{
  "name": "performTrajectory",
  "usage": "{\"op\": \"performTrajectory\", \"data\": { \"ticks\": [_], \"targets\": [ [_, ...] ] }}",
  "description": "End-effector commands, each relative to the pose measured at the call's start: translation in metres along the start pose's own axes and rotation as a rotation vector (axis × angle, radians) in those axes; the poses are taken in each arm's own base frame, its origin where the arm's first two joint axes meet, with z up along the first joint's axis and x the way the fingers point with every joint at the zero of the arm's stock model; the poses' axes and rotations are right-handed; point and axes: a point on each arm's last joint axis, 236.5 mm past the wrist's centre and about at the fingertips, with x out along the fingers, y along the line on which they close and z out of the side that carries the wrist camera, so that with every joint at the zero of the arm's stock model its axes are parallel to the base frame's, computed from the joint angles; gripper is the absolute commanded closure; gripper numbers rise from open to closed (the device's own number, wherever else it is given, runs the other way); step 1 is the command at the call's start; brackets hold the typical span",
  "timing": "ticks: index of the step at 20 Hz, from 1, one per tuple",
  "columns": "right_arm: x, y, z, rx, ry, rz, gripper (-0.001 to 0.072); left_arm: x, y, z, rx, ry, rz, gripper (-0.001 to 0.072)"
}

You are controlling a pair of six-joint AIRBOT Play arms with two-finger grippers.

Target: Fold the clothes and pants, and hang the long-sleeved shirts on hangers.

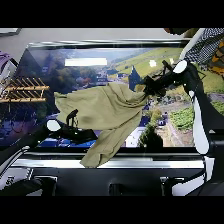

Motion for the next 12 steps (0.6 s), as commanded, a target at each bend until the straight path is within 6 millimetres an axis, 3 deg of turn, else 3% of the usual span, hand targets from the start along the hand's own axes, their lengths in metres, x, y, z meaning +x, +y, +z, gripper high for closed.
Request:
{"op": "performTrajectory", "data": {
  "ticks": [1,3,4,6,7,10,12],
  "targets": [
    [-0.003,0.002,-0.002,-0.003,0.002,0.002,0.0680,0.013,-0.009,-0.010,-0.003,0.033,-0.015,-0.0005],
    [-0.003,0.002,-0.001,0.001,0.001,0.003,0.0680,0.017,-0.014,-0.017,0.014,0.047,-0.018,-0.0003],
    [-0.003,0.003,-0.001,0.001,0.000,0.004,0.0680,0.019,-0.016,-0.019,0.023,0.049,-0.017,0.0069],
    [-0.003,0.003,-0.002,0.009,0.003,0.004,0.0680,0.020,-0.022,-0.019,0.015,0.046,-0.033,0.0515],
    [-0.003,0.002,-0.003,0.013,0.009,0.002,0.0680,0.018,-0.025,-0.016,0.018,0.037,-0.046,0.0686],
    [-0.007,0.003,-0.009,0.018,0.025,-0.001,0.0680,-0.001,-0.047,0.006,0.127,-0.015,-0.083,0.0693],
    [-0.022,0.013,0.003,-0.012,-0.047,0.017,0.0680,-0.034,-0.061,0.046,0.191,-0.132,-0.085,0.0694]
  ]
}}
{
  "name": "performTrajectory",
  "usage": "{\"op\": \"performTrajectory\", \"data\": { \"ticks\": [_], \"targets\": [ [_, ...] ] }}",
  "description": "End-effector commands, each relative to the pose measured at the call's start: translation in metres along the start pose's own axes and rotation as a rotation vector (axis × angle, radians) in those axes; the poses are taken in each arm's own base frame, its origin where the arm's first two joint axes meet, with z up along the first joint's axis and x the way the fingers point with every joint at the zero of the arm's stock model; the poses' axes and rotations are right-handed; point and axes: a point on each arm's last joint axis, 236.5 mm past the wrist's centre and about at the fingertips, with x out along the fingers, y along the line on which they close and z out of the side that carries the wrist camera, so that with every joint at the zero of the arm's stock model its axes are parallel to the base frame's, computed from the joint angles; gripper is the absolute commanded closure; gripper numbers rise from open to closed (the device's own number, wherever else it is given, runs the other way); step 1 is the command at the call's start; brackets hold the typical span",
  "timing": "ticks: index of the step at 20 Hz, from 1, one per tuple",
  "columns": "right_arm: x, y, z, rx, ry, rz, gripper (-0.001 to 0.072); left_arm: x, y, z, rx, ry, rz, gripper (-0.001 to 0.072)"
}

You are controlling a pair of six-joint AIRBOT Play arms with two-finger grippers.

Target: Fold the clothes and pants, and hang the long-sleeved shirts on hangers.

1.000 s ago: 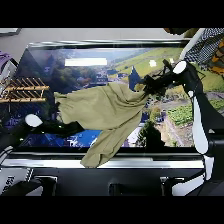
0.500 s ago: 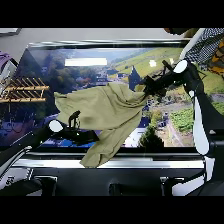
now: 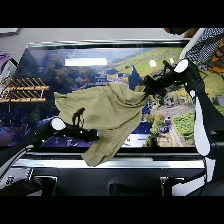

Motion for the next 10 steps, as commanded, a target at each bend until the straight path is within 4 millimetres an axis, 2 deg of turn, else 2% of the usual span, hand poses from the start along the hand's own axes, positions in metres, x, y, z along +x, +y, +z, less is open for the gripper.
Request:
{"op": "performTrajectory", "data": {
  "ticks": [1,2,3,4,5,6,7,8,9,10],
  "targets": [
    [-0.028,0.018,0.018,-0.066,-0.126,0.029,0.0680,-0.054,-0.023,0.063,0.126,-0.176,-0.004,0.0695],
    [-0.054,0.034,0.033,-0.140,-0.233,0.049,0.0681,-0.086,-0.035,0.089,0.161,-0.263,-0.009,0.0695],
    [-0.086,0.049,0.046,-0.215,-0.350,0.057,0.0681,-0.129,-0.054,0.117,0.195,-0.371,-0.027,0.0695],
    [-0.130,0.066,0.059,-0.280,-0.497,0.053,0.0681,-0.176,-0.074,0.140,0.232,-0.485,-0.046,0.0695],
    [-0.177,0.082,0.067,-0.330,-0.641,0.051,0.0681,-0.232,-0.098,0.158,0.280,-0.618,-0.063,0.0694],
    [-0.235,0.102,0.069,-0.379,-0.804,0.060,0.0681,-0.286,-0.122,0.168,0.329,-0.742,-0.076,0.0694],
    [-0.292,0.122,0.062,-0.421,-0.952,0.081,0.0681,-0.344,-0.147,0.170,0.384,-0.871,-0.084,0.0694],
    [-0.351,0.141,0.044,-0.459,-1.097,0.114,0.0681,-0.398,-0.172,0.163,0.440,-0.993,-0.089,0.0694],
    [-0.404,0.156,0.018,-0.494,-1.219,0.145,0.0681,-0.443,-0.192,0.150,0.491,-1.096,-0.090,0.0693],
    [-0.446,0.165,-0.010,-0.521,-1.309,0.170,0.0681,-0.485,-0.213,0.131,0.542,-1.195,-0.087,0.0693]
  ]
}}
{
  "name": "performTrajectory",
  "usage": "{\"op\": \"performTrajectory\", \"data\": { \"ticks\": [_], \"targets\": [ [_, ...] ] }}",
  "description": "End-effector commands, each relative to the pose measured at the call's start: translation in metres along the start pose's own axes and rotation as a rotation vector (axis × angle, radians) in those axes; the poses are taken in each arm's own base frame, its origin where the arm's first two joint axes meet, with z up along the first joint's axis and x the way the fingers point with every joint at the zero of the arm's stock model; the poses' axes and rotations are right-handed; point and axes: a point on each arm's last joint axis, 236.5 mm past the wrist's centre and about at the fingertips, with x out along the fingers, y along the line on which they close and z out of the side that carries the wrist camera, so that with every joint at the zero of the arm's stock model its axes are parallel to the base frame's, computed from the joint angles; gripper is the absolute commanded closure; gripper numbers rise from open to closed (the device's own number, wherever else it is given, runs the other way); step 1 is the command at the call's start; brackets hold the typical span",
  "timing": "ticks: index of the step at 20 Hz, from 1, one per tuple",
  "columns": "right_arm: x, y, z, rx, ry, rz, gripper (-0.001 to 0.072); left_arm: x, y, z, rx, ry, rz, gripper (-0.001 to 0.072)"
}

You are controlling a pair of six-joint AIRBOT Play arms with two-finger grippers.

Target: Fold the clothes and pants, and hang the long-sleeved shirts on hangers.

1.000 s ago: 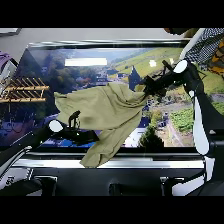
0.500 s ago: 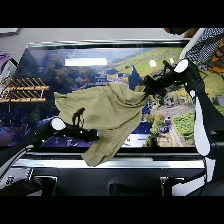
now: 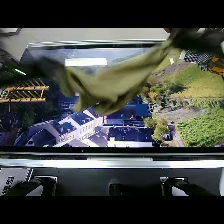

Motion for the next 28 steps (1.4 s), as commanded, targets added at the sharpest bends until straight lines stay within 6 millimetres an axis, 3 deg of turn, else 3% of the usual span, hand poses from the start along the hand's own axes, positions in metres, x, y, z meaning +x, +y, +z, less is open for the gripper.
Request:
{"op": "performTrajectory", "data": {
  "ticks": [1,3,6,9,11,12,14,16,19,21,24,28],
  "targets": [
    [-0.156,0.056,0.111,-0.143,-0.444,0.035,0.0681,-0.126,-0.075,0.115,0.207,-0.369,0.000,0.0693],
    [-0.230,0.074,0.125,-0.196,-0.554,0.031,0.0681,-0.181,-0.110,0.133,0.275,-0.492,0.004,0.0693],
    [-0.305,0.090,0.124,-0.232,-0.646,0.037,0.0681,-0.234,-0.135,0.131,0.277,-0.593,0.038,0.0693],
    [-0.335,0.098,0.120,-0.196,-0.675,0.064,0.0681,-0.253,-0.141,0.123,0.270,-0.611,0.071,0.0693],
    [-0.328,0.096,0.119,-0.150,-0.656,0.074,0.0681,-0.242,-0.131,0.112,0.245,-0.543,0.088,0.0693],
    [-0.313,0.092,0.116,-0.125,-0.620,0.070,0.0681,-0.230,-0.121,0.105,0.229,-0.489,0.099,0.0692],
    [-0.258,0.076,0.099,-0.013,-0.469,0.063,0.0680,-0.199,-0.090,0.089,0.132,-0.378,0.119,0.0693],
    [-0.171,0.056,0.058,0.132,-0.212,0.049,0.0680,-0.158,-0.045,0.065,0.023,-0.239,0.157,0.0692],
    [-0.032,0.017,-0.043,0.265,0.225,-0.001,0.0679,-0.089,0.042,0.008,-0.157,-0.020,0.233,0.0692],
    [0.043,-0.018,-0.111,0.340,0.434,-0.058,0.0679,-0.046,0.103,-0.038,-0.286,0.100,0.289,0.0692],
    [0.133,-0.052,-0.206,0.497,0.629,-0.074,0.0679,0.010,0.187,-0.111,-0.455,0.225,0.378,0.0692],
    [0.208,-0.063,-0.297,0.661,0.719,-0.040,0.0679,0.064,0.252,-0.186,-0.581,0.347,0.452,0.0691]
  ]
}}
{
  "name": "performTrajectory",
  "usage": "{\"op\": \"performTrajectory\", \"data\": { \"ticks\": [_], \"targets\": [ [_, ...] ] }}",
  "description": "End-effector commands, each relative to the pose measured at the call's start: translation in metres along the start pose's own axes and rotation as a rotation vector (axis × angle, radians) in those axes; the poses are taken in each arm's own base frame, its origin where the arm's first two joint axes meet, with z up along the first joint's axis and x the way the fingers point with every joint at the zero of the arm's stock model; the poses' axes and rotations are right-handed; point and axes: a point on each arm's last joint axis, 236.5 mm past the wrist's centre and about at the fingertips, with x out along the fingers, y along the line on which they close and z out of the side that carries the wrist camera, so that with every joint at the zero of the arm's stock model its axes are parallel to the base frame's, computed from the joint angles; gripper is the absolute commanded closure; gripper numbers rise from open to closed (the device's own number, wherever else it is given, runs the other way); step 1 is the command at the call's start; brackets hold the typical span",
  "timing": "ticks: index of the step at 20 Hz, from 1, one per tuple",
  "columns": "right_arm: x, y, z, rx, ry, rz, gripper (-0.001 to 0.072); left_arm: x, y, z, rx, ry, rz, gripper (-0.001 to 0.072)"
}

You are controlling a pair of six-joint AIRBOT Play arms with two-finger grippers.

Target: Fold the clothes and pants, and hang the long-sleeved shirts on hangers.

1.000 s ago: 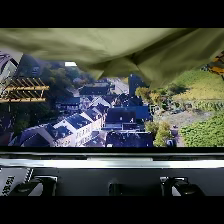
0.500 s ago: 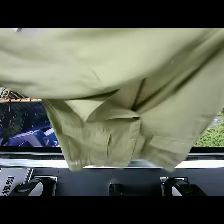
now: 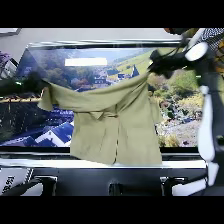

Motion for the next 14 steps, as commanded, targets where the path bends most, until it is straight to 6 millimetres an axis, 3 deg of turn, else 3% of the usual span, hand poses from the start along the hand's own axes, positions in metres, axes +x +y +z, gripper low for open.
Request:
{"op": "performTrajectory", "data": {
  "ticks": [1,3,5,7,8,9,10,11,12,14],
  "targets": [
    [0.099,-0.031,-0.021,0.113,0.098,0.038,0.0679,0.079,0.054,-0.027,-0.116,0.107,0.071,0.0691],
    [0.126,-0.034,-0.028,0.108,0.088,0.034,0.0679,0.105,0.071,-0.043,-0.165,0.166,0.090,0.0691],
    [0.136,-0.034,-0.030,0.097,0.072,0.031,0.0664,0.117,0.080,-0.052,-0.197,0.198,0.097,0.0691],
    [0.135,-0.035,-0.031,0.076,0.071,0.019,0.0545,0.119,0.084,-0.052,-0.204,0.200,0.102,0.0687],
    [0.130,-0.036,-0.034,0.076,0.095,0.013,0.0417,0.116,0.086,-0.049,-0.209,0.197,0.103,0.0638],
    [0.121,-0.040,-0.037,0.053,0.127,0.005,0.0261,0.110,0.089,-0.045,-0.219,0.198,0.103,0.0489],
    [0.105,-0.044,-0.040,0.013,0.167,-0.004,0.0193,0.102,0.093,-0.038,-0.233,0.198,0.101,0.0318],
    [0.085,-0.049,-0.040,-0.016,0.202,-0.010,0.0192,0.089,0.098,-0.030,-0.246,0.203,0.098,0.0150],
    [0.059,-0.055,-0.037,-0.064,0.230,-0.014,0.0192,0.073,0.103,-0.024,-0.229,0.220,0.091,0.0095],
    [0.001,-0.075,-0.032,-0.208,0.274,-0.065,0.0193,0.032,0.116,-0.020,-0.162,0.256,0.073,0.0095]
  ]
}}
